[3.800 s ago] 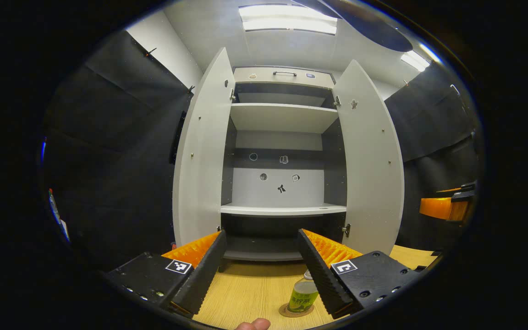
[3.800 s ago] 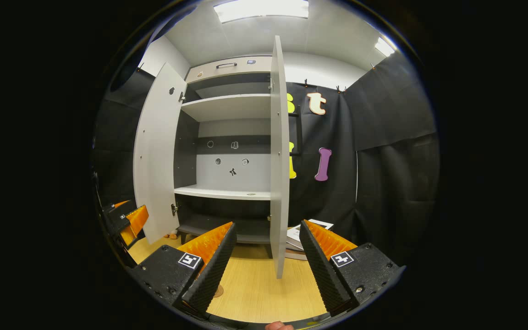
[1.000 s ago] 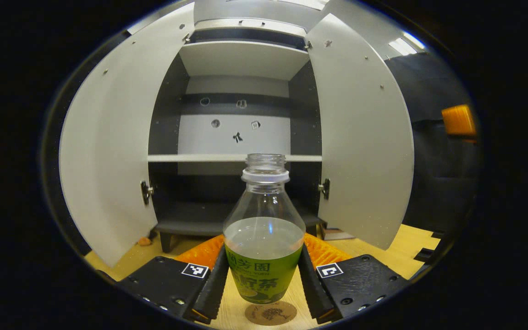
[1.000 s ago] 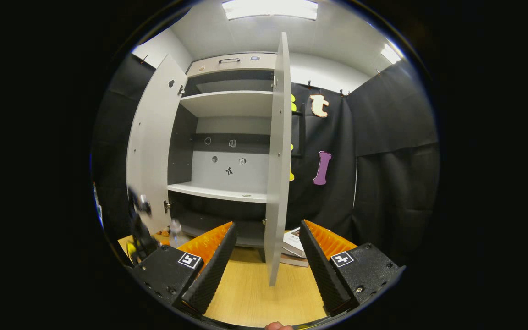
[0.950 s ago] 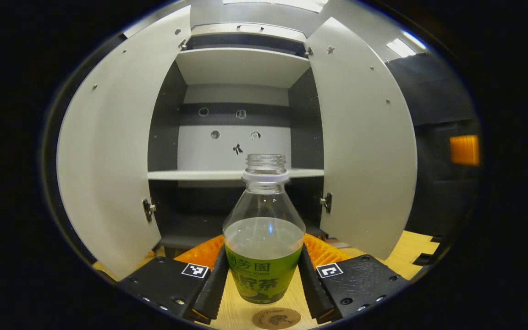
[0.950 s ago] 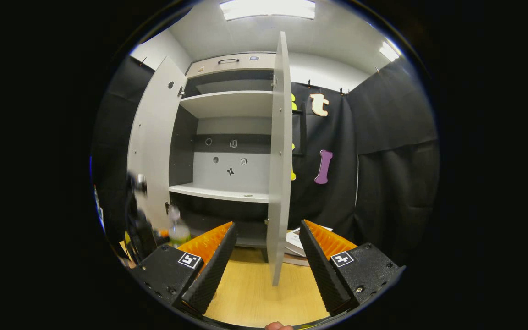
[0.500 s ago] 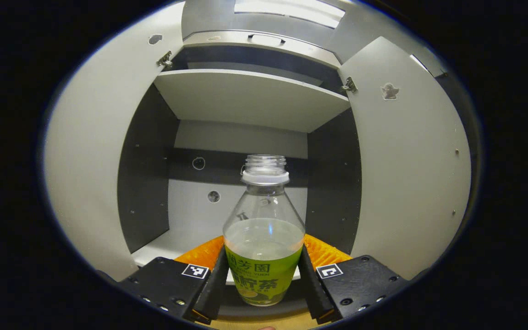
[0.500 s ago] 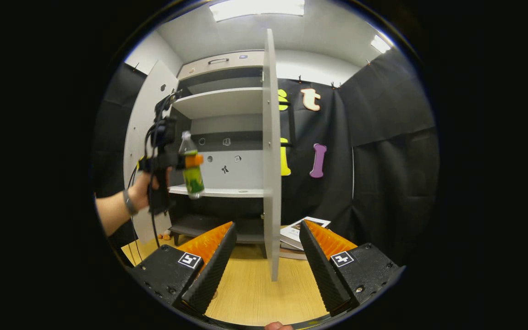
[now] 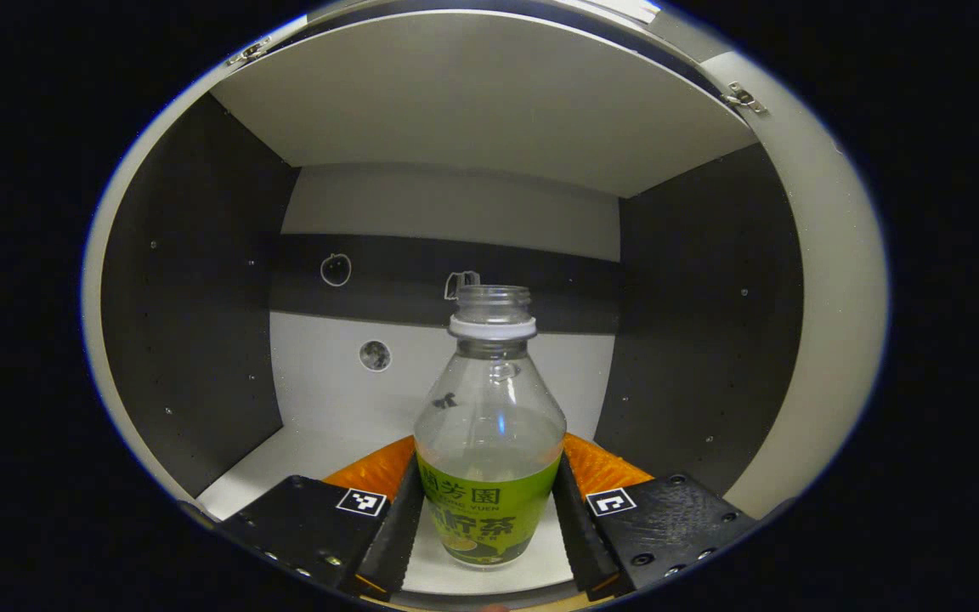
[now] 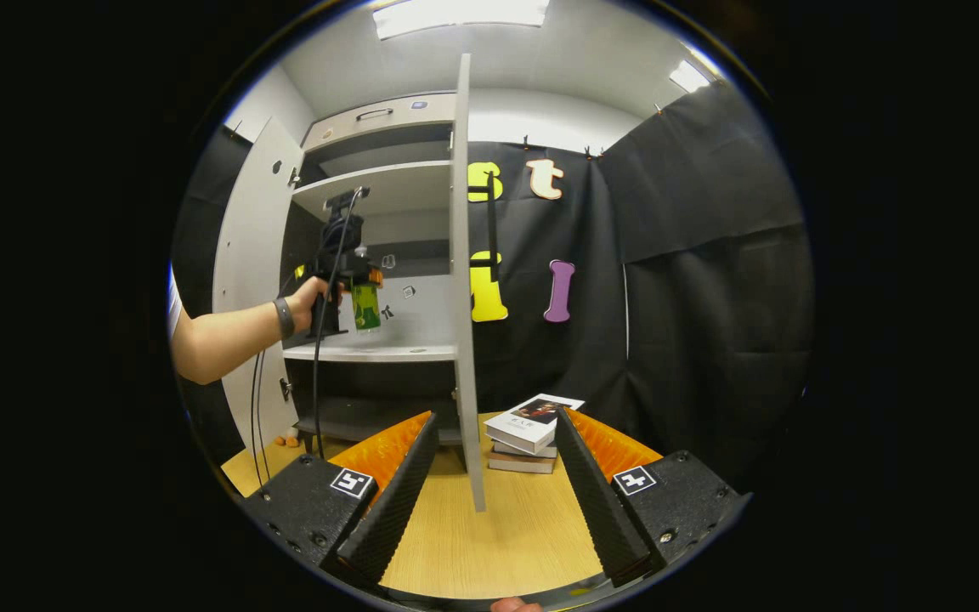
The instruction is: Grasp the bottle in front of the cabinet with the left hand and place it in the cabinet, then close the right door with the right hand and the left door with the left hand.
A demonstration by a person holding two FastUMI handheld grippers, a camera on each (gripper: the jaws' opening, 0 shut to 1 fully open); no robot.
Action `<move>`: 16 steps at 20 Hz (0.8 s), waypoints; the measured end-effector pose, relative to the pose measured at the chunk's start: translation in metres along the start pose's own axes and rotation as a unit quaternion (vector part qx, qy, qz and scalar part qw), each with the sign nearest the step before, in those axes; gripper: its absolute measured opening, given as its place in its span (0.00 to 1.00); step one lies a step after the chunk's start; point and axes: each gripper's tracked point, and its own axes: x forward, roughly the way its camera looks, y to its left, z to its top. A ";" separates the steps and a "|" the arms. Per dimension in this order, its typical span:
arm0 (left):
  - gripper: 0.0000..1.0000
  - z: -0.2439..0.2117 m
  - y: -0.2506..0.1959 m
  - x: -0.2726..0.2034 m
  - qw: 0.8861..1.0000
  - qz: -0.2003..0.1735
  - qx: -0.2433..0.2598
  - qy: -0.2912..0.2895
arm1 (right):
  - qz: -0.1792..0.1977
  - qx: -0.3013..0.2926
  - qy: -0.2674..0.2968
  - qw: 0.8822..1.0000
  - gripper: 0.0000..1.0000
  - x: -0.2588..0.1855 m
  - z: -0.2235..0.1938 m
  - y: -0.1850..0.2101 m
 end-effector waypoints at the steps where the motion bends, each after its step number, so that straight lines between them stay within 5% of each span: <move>1: 0.71 -0.007 0.002 0.002 1.000 0.008 0.006 0.010 | -0.008 0.000 -0.001 1.000 0.85 0.000 0.002 -0.005; 12: 0.77 -0.023 0.005 0.011 0.999 0.021 0.012 0.030 | -0.032 0.008 0.008 0.999 0.85 -0.006 -0.004 -0.027; 16: 0.97 -0.013 0.010 0.001 1.000 0.024 0.005 0.019 | -0.030 0.005 0.001 1.000 0.84 -0.008 0.000 -0.025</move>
